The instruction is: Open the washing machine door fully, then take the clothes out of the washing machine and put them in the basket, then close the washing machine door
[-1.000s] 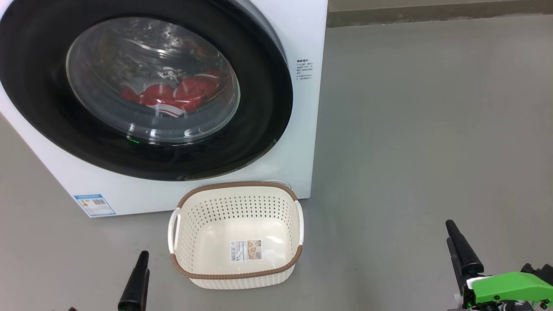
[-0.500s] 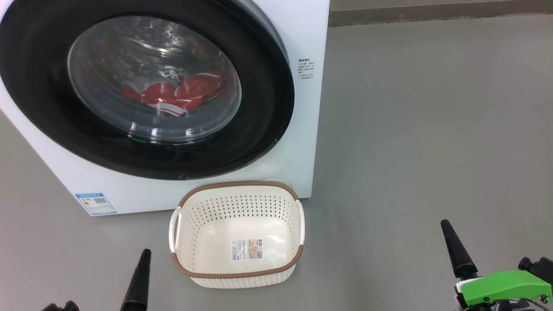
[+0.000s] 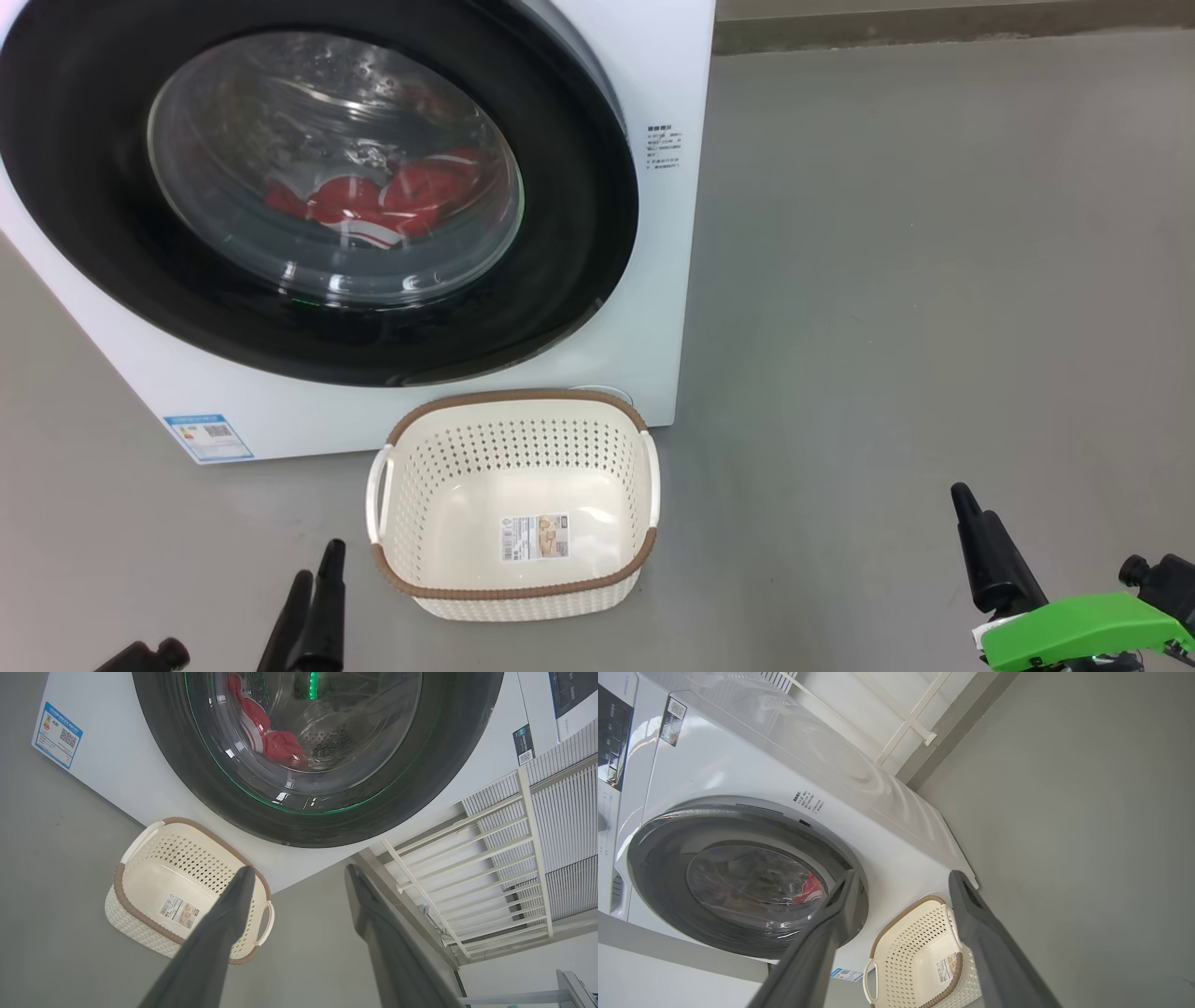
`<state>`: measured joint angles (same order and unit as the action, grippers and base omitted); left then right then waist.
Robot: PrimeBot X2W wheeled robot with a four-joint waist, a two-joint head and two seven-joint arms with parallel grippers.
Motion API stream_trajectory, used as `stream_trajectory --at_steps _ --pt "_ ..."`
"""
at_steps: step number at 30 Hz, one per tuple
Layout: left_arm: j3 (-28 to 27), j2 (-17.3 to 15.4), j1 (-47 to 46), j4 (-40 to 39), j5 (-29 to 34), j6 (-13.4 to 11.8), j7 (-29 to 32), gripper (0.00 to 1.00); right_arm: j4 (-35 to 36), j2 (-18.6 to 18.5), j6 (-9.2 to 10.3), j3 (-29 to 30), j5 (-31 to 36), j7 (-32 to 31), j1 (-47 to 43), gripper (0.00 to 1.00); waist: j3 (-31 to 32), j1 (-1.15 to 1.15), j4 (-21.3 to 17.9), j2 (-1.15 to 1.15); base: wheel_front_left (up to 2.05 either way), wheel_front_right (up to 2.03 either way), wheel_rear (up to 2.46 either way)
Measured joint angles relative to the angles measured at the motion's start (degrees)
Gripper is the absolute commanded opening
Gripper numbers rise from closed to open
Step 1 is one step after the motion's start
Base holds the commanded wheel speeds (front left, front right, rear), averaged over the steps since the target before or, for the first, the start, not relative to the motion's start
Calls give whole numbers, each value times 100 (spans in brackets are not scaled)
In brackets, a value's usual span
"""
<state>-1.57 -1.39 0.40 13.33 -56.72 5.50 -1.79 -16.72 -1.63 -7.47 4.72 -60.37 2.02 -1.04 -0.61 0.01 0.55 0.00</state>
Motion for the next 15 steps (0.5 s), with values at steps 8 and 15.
stream_trajectory --at_steps 8,15 --pt "51 -2 98 -77 627 -66 -141 100 15 -10 0 4 571 111 -1 100 -14 0 -12 0 0 0 0" --pt "98 -7 99 -176 1124 -154 -243 100 16 -20 0 5 1046 230 -3 100 -37 0 -25 0 0 0 0"
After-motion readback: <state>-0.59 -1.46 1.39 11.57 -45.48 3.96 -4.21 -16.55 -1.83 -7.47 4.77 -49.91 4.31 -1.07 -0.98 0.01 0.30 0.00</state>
